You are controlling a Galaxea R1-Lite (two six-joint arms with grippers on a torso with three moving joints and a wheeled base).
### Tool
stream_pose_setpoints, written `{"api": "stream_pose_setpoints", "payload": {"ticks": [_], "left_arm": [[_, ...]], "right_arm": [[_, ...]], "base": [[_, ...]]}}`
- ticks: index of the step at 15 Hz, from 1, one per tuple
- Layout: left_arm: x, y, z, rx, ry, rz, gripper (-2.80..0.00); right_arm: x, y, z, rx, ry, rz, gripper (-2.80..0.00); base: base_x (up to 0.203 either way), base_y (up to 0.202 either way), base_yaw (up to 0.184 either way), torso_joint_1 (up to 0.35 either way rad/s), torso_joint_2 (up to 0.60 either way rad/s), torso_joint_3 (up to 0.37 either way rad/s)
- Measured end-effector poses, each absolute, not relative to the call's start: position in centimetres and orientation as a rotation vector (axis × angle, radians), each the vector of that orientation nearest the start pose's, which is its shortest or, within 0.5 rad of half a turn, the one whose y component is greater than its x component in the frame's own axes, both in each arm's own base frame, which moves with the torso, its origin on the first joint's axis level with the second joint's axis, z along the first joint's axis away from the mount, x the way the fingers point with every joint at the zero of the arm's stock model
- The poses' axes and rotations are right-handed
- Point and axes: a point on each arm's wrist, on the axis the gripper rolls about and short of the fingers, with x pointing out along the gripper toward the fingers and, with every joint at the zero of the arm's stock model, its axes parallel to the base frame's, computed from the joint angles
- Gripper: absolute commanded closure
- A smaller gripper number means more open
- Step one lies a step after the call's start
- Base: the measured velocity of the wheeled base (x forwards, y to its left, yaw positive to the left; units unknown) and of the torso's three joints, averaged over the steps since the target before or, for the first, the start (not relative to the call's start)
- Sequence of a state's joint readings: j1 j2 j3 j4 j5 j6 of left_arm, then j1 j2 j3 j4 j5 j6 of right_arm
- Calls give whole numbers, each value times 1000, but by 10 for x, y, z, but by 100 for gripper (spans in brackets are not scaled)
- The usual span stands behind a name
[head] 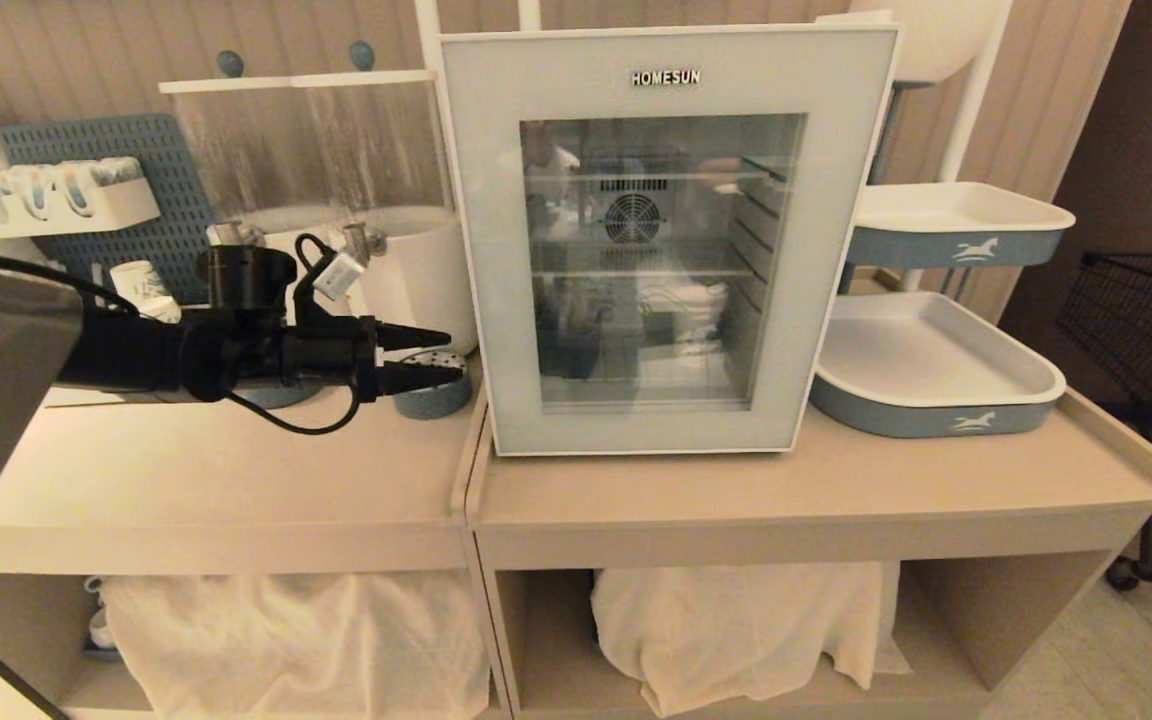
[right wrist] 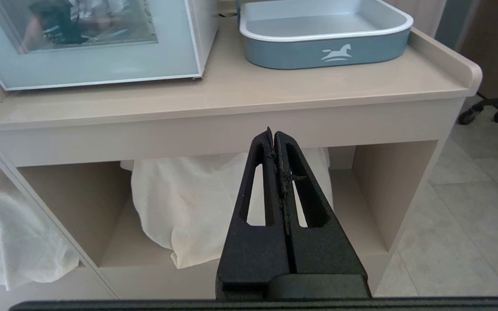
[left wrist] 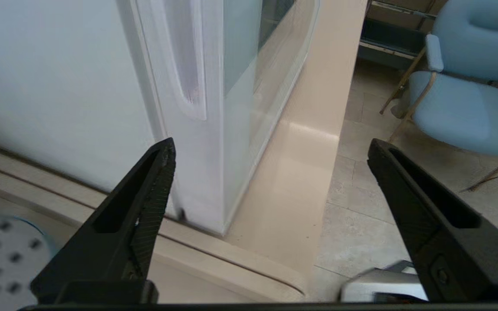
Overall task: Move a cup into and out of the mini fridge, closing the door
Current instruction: Open the freezer door
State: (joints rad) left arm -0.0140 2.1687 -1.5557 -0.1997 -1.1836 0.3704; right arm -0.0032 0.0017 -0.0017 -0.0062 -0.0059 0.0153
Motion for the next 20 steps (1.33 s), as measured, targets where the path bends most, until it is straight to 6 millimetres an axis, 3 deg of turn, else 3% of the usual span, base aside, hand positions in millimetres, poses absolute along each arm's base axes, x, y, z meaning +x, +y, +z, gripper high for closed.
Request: {"api": "stream_pose_setpoints", "payload": {"ticks": [10,20], "left_arm": [[441,-54,186,159,25,-1264,-280],[446,-65,173,95,79,-1296,-280]], "right_arm": [[-23,0,77,18,-6,-9,0],[-23,0,77,17,-5,-9,0]], "base": [[0,0,0,0,0,0],[0,0,0,0,0,0]]}}
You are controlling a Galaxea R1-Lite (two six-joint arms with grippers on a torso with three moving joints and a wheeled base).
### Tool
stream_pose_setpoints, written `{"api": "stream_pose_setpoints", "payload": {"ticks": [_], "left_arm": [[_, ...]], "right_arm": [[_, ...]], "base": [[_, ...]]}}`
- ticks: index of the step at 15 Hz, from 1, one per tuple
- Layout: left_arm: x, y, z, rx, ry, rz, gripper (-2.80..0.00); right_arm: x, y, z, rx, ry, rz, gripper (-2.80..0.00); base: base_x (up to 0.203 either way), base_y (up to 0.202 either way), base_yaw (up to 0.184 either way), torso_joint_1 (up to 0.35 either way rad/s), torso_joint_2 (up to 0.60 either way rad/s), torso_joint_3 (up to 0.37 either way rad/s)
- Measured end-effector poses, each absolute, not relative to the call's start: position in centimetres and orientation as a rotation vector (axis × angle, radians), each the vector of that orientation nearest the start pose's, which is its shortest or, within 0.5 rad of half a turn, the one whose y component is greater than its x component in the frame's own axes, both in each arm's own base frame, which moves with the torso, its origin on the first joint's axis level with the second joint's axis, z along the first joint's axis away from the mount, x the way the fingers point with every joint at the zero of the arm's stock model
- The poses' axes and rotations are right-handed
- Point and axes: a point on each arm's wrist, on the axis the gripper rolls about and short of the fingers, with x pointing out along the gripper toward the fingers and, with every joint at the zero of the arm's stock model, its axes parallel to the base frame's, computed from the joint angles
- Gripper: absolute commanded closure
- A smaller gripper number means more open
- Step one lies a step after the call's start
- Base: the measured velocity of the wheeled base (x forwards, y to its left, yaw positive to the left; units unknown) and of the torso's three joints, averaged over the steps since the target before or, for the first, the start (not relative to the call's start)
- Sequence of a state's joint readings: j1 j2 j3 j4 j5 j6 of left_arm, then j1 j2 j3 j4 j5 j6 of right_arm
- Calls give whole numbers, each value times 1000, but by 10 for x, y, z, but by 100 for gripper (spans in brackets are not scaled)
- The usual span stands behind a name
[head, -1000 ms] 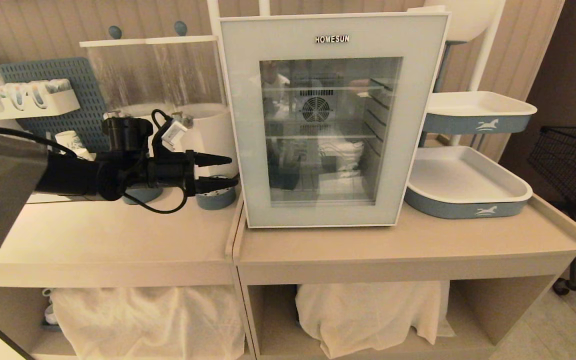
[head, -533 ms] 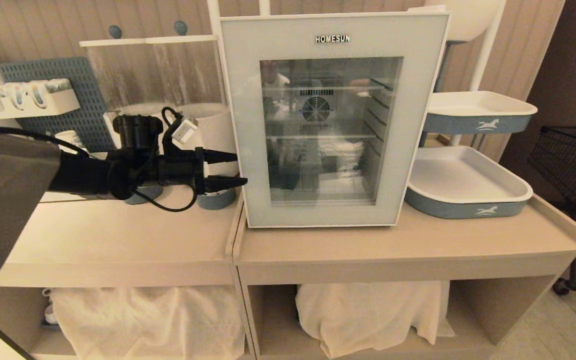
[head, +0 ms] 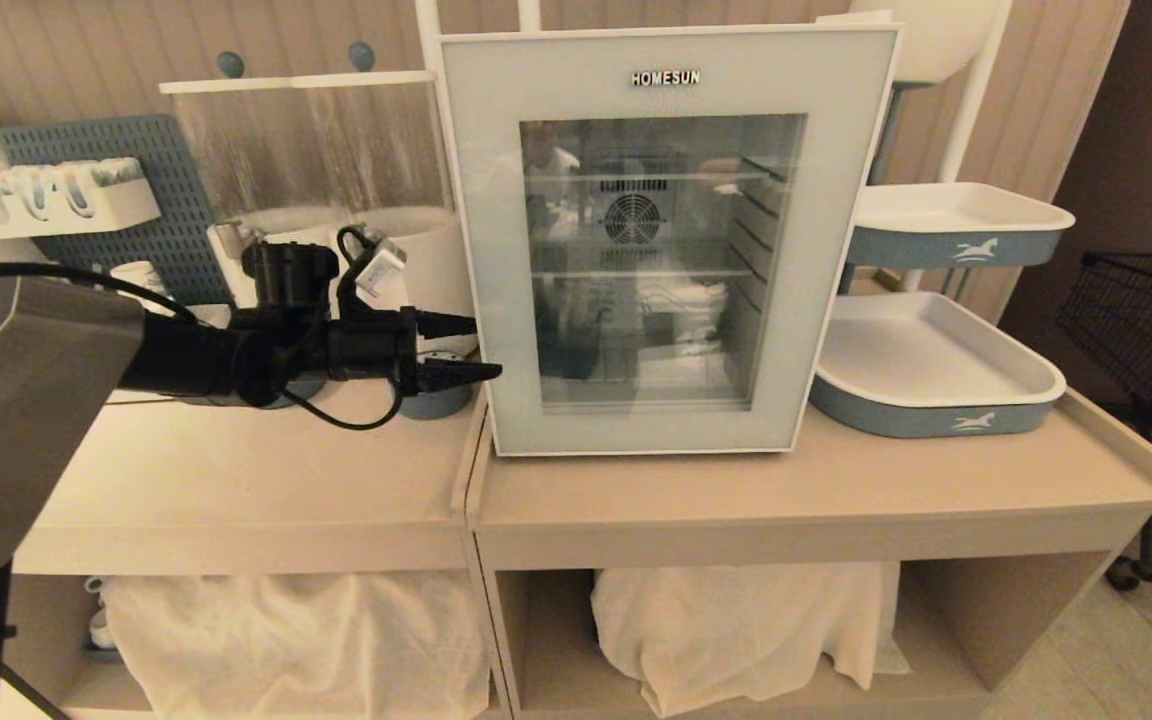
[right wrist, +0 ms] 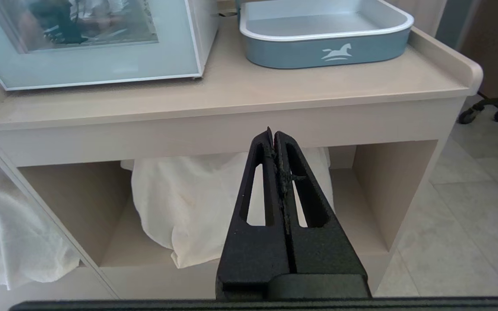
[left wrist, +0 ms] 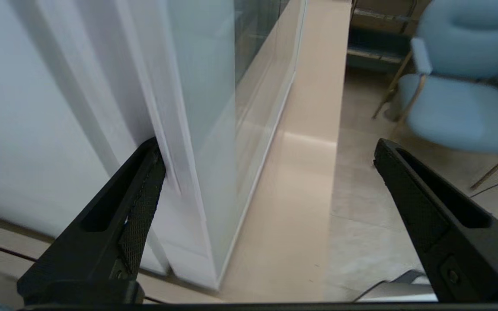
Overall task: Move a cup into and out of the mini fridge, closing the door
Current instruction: Open the freezer door
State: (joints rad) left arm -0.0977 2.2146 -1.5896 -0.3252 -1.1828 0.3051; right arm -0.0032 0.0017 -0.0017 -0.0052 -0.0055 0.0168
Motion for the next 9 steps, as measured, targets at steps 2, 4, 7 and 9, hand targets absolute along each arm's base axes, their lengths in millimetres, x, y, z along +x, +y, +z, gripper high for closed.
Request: {"api": "stream_pose_setpoints", "payload": {"ticks": [2,4,7,9], "left_arm": [[444,-66,174,74,86,-1297,-280],[442,-68,177,63,81,-1300,-280],[438,-73,181,39,75,-1304,-280],[431,-82,190,5,36,-1314,-280]], "right_arm": [[-23,0,77,17,-5,-10,0],[-23,0,77,17,-6,-9,0],[-23,0,77,17,-5,-9,0],[-23,0,77,16,-6,-9,0]], "base": [[0,0,0,0,0,0],[0,0,0,0,0,0],[0,0,0,0,0,0],[0,0,0,0,0,0]]}}
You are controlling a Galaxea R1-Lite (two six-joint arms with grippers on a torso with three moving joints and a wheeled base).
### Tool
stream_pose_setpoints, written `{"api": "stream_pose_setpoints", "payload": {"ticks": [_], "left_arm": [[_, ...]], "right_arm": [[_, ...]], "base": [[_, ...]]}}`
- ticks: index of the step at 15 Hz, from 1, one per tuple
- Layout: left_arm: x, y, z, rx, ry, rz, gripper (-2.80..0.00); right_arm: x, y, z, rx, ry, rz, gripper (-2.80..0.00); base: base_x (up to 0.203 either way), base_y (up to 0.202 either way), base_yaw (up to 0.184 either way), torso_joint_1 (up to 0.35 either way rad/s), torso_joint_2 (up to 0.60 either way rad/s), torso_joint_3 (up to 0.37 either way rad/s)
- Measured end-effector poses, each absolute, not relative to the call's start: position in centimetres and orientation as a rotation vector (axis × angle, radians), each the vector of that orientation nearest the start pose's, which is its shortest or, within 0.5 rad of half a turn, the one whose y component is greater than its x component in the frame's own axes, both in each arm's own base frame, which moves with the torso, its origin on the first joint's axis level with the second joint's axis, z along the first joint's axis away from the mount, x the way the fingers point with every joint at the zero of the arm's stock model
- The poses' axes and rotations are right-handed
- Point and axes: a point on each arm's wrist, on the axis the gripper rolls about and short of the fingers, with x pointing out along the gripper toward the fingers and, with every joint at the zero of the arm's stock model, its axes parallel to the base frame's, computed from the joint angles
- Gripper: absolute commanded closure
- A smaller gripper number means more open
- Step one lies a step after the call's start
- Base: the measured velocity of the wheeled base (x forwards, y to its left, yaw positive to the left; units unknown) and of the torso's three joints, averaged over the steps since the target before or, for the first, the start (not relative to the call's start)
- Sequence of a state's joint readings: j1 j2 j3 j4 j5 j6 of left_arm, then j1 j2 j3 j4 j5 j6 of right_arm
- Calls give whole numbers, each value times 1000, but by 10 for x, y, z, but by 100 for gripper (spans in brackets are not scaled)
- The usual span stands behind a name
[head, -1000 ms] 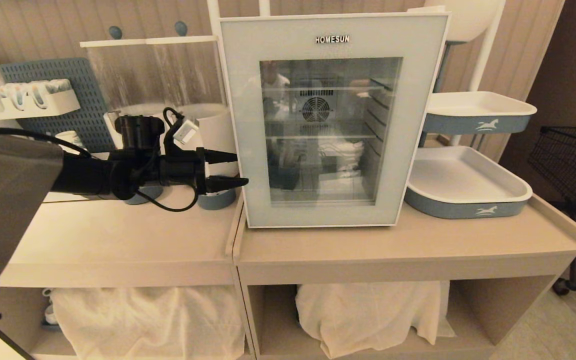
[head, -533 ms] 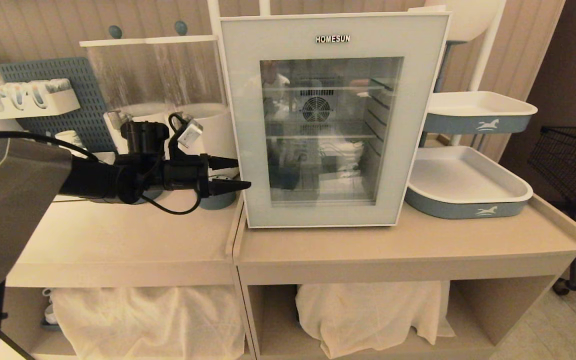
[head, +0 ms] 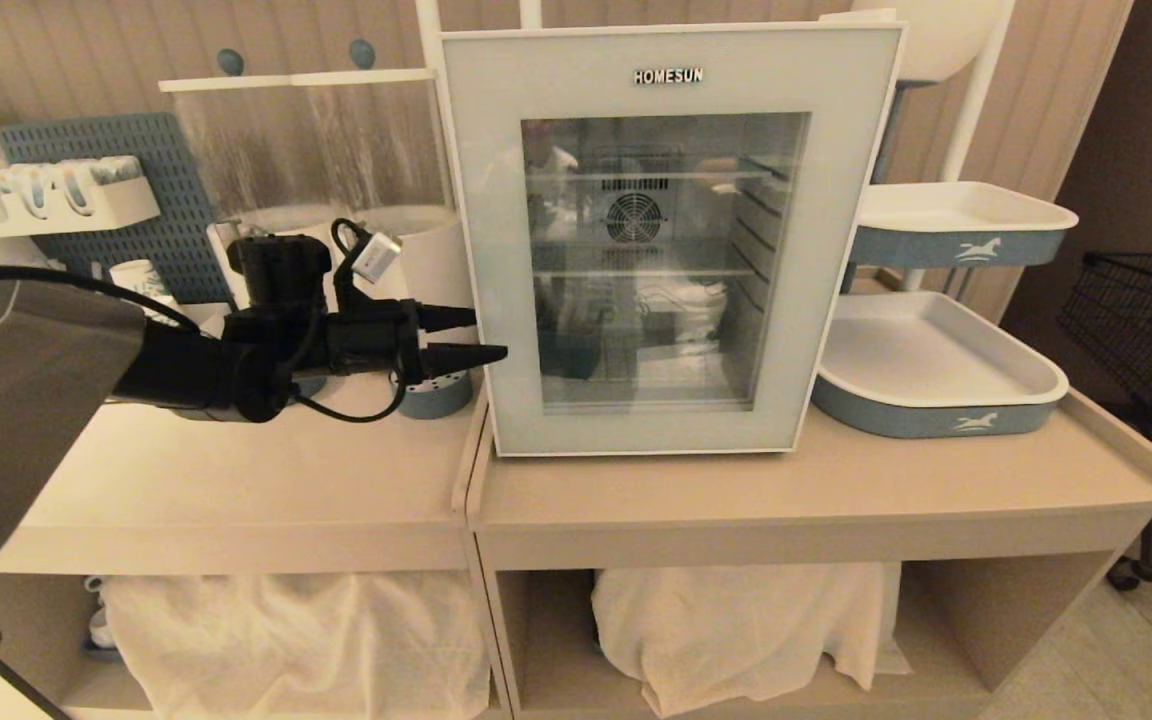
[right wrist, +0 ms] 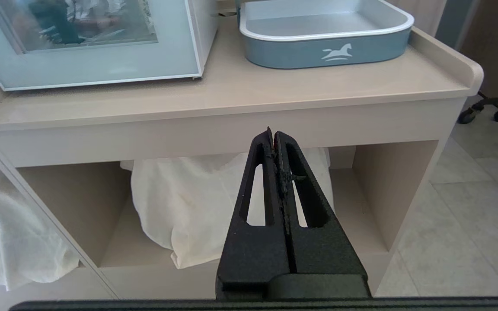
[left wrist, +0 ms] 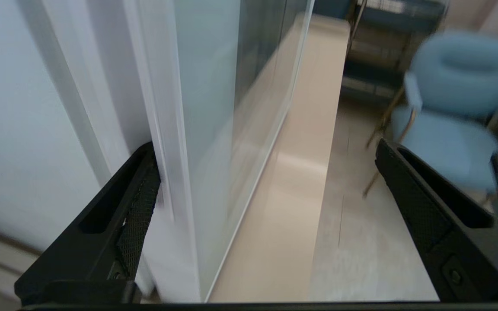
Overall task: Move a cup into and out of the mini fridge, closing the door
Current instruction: Open the freezer door
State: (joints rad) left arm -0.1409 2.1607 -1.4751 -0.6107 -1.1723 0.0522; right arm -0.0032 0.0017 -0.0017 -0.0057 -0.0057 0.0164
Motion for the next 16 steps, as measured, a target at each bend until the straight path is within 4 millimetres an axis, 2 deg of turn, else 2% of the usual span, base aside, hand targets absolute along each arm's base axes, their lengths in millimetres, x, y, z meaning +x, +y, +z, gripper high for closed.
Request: {"api": "stream_pose_setpoints", "payload": {"ticks": [4,10,12,16], "left_arm": [[407,-88,202,-39,-35,-1349,-280],[357,-97,214,-59,-36,-1404,-280],[335,-104,216,-68,-17,-1433,-280],[278,-129,219,-85,19,-1555,-280]], "right_arm": [[-23,0,77,17,-6,-9,0],[-23,0,77,16,-6,-9,0],[-23,0,77,17,-6,-9,0],[-23,0,77,18,-6,-9,0]], "base": [[0,0,0,0,0,0],[0,0,0,0,0,0],[0,0,0,0,0,0],[0,0,0,0,0,0]]}}
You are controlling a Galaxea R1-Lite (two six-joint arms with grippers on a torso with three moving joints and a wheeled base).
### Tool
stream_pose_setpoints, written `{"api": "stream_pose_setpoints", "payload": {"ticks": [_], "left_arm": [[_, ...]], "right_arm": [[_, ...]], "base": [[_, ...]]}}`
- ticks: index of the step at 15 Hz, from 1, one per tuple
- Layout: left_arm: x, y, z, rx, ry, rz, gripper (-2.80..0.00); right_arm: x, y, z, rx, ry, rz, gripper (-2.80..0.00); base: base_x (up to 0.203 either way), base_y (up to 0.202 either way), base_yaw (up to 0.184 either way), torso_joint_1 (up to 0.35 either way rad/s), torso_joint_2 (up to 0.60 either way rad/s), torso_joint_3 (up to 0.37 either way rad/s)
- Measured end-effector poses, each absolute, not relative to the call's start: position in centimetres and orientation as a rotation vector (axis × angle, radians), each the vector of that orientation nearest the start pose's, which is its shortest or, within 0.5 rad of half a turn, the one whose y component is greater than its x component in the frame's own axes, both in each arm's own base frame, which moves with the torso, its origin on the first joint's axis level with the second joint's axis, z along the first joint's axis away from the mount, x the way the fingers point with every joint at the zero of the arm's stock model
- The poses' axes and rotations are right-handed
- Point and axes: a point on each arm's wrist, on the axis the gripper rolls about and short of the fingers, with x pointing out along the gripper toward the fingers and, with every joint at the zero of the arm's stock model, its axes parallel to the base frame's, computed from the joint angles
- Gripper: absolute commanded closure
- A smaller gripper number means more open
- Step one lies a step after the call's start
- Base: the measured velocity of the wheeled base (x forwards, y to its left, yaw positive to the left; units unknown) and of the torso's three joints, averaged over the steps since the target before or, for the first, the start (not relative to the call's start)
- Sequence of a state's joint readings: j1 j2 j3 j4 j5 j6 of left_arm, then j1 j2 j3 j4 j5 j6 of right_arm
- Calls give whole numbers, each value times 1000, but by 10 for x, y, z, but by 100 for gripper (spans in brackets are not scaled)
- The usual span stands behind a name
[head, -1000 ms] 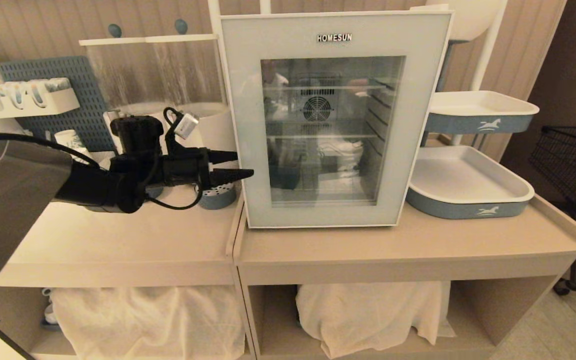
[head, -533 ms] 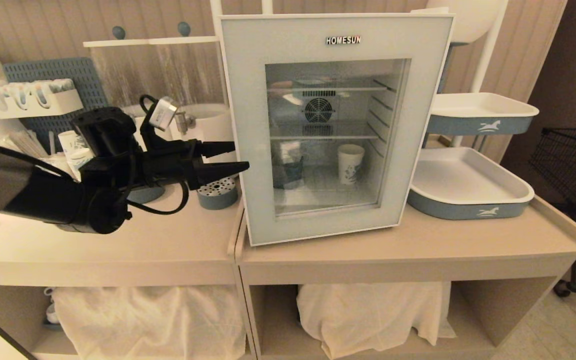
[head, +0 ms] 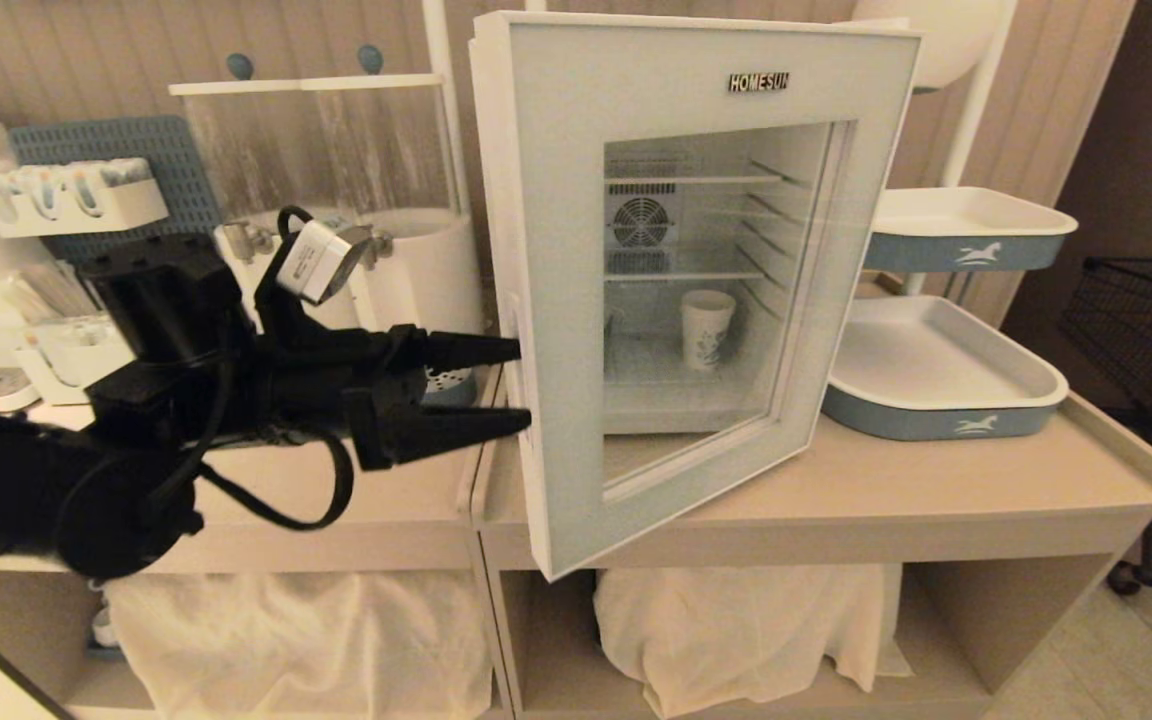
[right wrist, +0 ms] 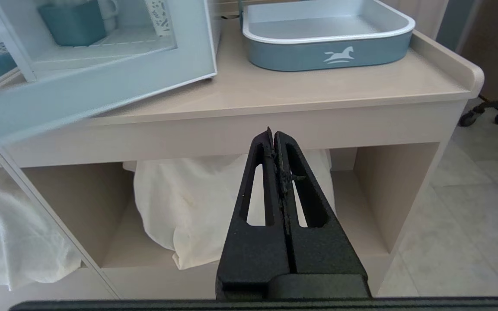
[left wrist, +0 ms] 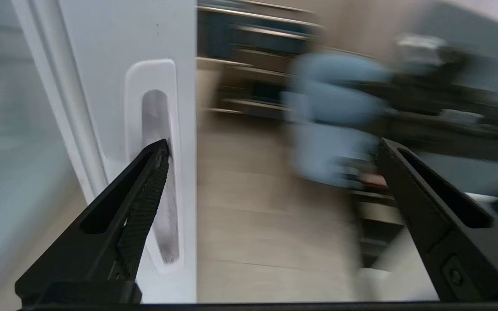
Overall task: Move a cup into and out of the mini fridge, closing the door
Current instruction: Open the freezer door, then take the paper cup out of the freezer
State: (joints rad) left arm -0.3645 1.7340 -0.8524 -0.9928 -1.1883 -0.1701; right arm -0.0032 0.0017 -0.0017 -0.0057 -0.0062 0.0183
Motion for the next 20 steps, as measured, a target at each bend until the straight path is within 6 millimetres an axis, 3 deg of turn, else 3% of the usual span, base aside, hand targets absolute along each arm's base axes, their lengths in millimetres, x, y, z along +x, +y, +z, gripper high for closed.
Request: {"api": "stream_pose_setpoints", "payload": {"ticks": [4,7,10,13,14,17,20], "left_arm": [[196,-158,229,-100,36,-1765,-280],[140,-162,234,-124,74,-1835,-280],[129,-142,230,-149,103,-1613,-280],[129,-119,230,-135,87,-1255,-280],[129,-109,230,-112,94,-1108,0],[127,-76,233,-24,93,-613,0],[106,-46,242,7,45,-268,0]], "right_arm": [[-23,0,76,18,-5,-9,0],[-23,0,76,18,-5,-8,0],[-23,0,77,18,-5,-9,0],[-23,0,77,18,-6,-9,0],[-23,0,77,18,-6,-10,0],[-23,0,77,18,-6,-9,0],[-23,0,77,18,-6,-9,0]], "base": [[0,0,0,0,0,0],[0,0,0,0,0,0],[0,0,0,0,0,0],[0,0,0,0,0,0],[0,0,0,0,0,0],[0,0,0,0,0,0],[0,0,0,0,0,0]]}}
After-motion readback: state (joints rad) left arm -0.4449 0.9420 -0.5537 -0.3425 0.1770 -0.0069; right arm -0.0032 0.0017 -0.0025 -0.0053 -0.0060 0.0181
